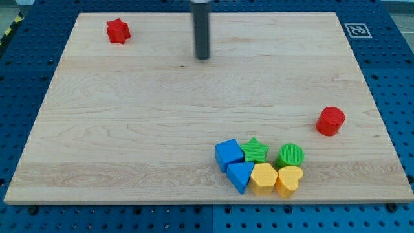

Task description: Place the red circle adjacent to the red star

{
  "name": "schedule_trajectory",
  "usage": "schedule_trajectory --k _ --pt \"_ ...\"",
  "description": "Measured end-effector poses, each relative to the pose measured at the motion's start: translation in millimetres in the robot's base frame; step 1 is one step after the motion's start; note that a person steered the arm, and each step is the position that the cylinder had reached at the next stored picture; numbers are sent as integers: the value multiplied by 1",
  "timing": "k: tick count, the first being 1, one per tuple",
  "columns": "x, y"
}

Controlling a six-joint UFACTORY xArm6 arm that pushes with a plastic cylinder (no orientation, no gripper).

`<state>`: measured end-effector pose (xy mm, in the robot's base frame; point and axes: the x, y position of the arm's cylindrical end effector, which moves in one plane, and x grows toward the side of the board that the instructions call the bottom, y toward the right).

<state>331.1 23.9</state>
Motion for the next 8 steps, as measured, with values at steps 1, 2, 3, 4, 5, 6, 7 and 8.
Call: schedule_trajectory --k 1,2,3,4,5,6,7,8 --pt "16 97" --pt "77 190" --pt "170 244" --pt "228 252" --pt "221 224" --pt "175 178" --pt "124 122" --pt "80 88"
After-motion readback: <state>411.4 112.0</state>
